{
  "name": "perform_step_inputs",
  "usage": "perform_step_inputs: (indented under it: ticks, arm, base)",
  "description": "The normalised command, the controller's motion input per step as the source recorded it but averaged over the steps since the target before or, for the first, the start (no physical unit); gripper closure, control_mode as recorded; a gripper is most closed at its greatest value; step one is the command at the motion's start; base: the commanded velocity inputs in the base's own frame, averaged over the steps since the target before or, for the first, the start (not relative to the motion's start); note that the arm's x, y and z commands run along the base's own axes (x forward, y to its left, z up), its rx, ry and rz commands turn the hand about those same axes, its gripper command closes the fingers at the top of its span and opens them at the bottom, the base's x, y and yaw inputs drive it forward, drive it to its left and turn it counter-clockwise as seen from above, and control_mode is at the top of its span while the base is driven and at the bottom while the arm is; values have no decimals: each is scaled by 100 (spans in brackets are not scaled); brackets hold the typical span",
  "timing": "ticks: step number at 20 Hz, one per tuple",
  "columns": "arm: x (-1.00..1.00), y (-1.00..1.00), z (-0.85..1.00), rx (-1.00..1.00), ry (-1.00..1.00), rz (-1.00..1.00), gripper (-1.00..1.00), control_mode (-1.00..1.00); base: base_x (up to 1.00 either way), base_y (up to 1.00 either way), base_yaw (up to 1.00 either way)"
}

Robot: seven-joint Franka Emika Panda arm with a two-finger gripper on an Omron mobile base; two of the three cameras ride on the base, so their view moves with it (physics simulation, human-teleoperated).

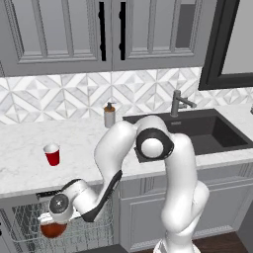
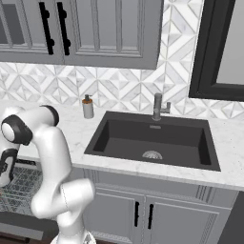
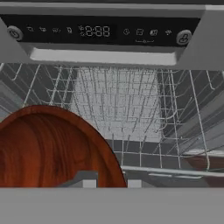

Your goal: Pick up the cup and bowl from the counter, place them in the dishwasher, and close the dishwasher door.

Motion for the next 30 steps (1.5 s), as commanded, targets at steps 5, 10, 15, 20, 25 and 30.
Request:
perform_step_inputs:
  ticks: [5,10,15,20,25,30]
  arm:
    - [27,4,-48,12,4,-5,100,-100]
    - [15,6,-60,0,3,-2,100,-100]
    - [0,40,-77,-2,2,0,100,-100]
    - [-5,26,-57,-4,1,0,100,-100]
    - [0,20,-49,-4,8,-1,100,-100]
    - [-3,16,-22,0,10,0,-100,-100]
  base:
    - [0,0,0]
    - [0,0,0]
    - [0,0,0]
    - [0,0,0]
    - [0,0,0]
    - [0,0,0]
